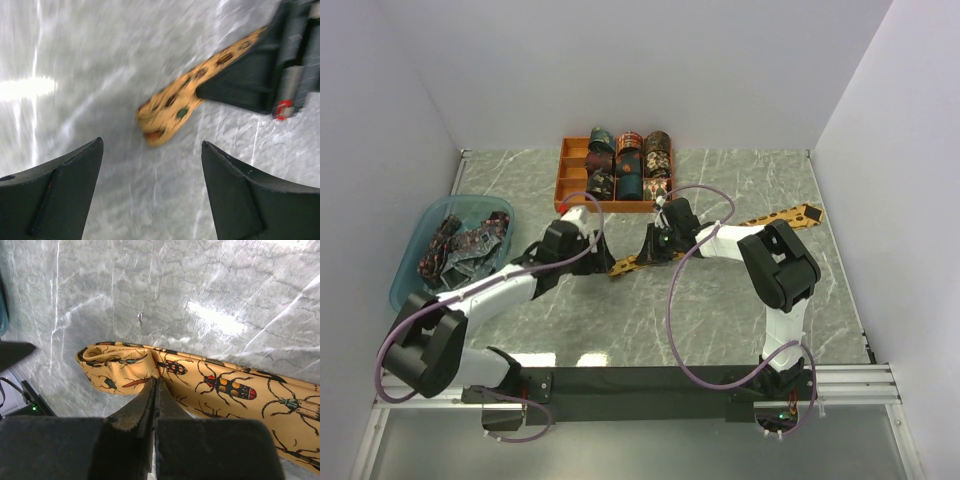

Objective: Roll the ties
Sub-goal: Roll the tie

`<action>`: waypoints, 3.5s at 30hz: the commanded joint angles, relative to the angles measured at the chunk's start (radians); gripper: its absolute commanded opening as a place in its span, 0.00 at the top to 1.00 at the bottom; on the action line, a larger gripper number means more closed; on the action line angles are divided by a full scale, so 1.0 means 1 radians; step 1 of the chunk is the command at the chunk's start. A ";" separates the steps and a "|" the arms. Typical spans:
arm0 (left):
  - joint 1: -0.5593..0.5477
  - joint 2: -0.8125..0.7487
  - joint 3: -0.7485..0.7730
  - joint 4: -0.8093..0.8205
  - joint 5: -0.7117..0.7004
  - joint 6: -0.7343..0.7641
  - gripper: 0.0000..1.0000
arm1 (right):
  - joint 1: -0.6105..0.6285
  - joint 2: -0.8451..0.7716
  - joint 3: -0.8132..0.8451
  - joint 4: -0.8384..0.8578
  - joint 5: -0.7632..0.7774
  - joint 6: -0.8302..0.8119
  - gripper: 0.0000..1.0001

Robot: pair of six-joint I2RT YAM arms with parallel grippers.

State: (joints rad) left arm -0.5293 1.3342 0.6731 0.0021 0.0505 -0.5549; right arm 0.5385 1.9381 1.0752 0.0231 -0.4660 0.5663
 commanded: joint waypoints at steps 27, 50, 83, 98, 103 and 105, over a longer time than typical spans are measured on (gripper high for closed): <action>0.026 0.226 -0.098 0.358 0.104 -0.352 0.40 | -0.009 0.021 0.008 0.005 -0.023 0.017 1.00; 0.022 0.273 -0.063 0.271 0.098 -0.323 0.72 | -0.014 0.019 0.008 -0.002 -0.022 0.012 1.00; 0.054 0.068 0.213 -0.559 -0.090 -0.022 0.99 | 0.129 -0.080 0.164 -0.189 0.132 -0.118 0.80; 0.054 0.099 0.264 -0.628 -0.120 -0.033 0.99 | 0.216 0.033 0.180 0.003 -0.022 -0.028 0.89; 0.054 0.106 0.273 -0.639 -0.127 -0.031 0.99 | 0.233 0.073 0.193 0.040 -0.051 -0.011 0.93; 0.054 0.106 0.273 -0.642 -0.129 -0.030 0.99 | 0.238 0.090 0.204 0.044 -0.060 -0.009 0.93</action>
State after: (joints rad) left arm -0.4793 1.4372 0.9047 -0.6186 -0.0563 -0.5949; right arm 0.7620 2.0155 1.2232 0.0002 -0.4923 0.5442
